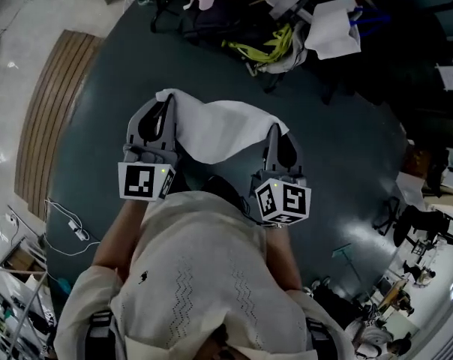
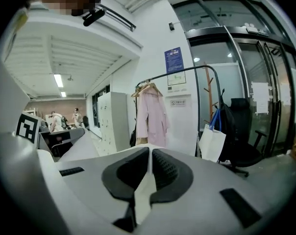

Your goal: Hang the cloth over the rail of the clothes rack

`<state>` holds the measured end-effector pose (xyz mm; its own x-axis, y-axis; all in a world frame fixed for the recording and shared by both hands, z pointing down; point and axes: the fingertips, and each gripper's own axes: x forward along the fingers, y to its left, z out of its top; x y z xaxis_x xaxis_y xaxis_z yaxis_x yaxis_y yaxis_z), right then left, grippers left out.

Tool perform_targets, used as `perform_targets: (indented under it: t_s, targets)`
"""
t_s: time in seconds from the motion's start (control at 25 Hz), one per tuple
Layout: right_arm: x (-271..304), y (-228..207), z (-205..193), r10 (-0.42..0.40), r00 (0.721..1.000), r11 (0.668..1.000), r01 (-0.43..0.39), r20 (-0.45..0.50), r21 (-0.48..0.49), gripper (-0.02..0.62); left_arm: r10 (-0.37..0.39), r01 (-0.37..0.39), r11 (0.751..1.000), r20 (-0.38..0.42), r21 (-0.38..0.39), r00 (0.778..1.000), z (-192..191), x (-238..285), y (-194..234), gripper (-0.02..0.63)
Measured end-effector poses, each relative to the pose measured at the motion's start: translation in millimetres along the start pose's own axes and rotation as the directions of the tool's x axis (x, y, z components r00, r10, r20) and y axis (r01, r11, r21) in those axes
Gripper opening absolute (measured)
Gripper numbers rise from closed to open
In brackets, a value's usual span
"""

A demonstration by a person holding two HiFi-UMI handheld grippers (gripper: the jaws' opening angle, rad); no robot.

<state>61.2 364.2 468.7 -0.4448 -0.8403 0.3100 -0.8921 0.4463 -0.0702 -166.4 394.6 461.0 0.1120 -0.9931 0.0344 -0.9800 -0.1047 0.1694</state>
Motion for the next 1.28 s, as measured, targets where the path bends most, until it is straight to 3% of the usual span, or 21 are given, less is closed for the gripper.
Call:
perform_targets:
  t_s: [0.24, 0.4, 0.56, 0.88, 1.28]
  targets:
    - [34, 14, 23, -0.126, 0.991, 0.992, 0.124, 0.045, 0.036, 0.023, -0.123, 0.124, 0.992, 0.035, -0.014, 0.992, 26, 62, 42, 0.026]
    - [48, -4, 30, -0.215, 0.975, 0.975, 0.211, 0.055, 0.068, 0.023, -0.193, 0.193, 0.981, 0.030, -0.016, 0.981, 29, 102, 44, 0.026]
    - [78, -37, 35, -0.252, 0.965, 0.965, 0.245, 0.068, 0.090, 0.023, -0.236, 0.236, 0.972, 0.002, 0.008, 0.972, 25, 147, 34, 0.026]
    - [192, -118, 47, -0.232, 0.971, 0.962, 0.219, 0.065, 0.164, 0.023, -0.191, 0.193, 0.979, -0.039, 0.059, 0.981, 22, 263, 38, 0.026]
    - [342, -233, 125, -0.115, 0.990, 0.987, 0.104, 0.084, 0.123, 0.023, -0.125, 0.125, 0.988, -0.006, 0.093, 0.992, 37, 459, 15, 0.026]
